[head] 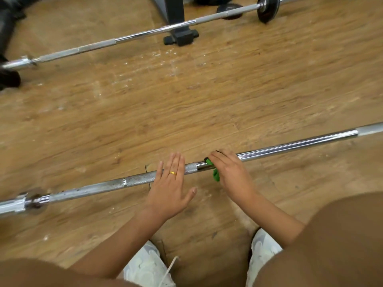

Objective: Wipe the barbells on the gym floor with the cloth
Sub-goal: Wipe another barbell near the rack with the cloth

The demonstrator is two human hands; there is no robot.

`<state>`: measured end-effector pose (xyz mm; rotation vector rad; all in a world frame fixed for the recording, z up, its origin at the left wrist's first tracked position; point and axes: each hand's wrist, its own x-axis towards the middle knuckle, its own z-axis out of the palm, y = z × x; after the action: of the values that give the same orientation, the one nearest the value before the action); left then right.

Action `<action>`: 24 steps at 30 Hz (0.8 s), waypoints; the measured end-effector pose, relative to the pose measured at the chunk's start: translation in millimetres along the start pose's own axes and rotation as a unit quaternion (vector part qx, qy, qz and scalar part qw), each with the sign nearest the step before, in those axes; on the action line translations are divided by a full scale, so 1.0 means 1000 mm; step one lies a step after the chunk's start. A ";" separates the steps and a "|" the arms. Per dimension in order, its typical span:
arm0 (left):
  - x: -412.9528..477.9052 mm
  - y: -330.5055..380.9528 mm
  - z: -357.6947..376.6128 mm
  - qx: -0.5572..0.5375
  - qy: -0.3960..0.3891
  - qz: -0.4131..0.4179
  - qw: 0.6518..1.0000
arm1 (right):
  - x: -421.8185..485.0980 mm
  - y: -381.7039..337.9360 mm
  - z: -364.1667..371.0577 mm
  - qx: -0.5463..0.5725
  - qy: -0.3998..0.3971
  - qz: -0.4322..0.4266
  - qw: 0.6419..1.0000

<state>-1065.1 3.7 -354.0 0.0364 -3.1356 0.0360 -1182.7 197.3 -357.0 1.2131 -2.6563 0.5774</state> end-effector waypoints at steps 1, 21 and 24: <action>-0.003 0.001 0.001 0.010 0.003 0.001 1.000 | -0.003 -0.005 0.002 0.004 0.003 -0.009 1.000; -0.047 0.018 0.001 -0.023 -0.027 0.027 0.999 | -0.044 -0.002 0.000 0.029 0.003 -0.042 0.999; -0.049 0.021 -0.002 0.008 -0.048 0.016 0.999 | -0.048 -0.008 0.012 0.025 -0.009 -0.078 0.997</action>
<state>-1016.5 25.4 -352.4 -0.0132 -3.2328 0.0600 -1144.9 220.6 -380.2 1.4296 -2.5452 0.6120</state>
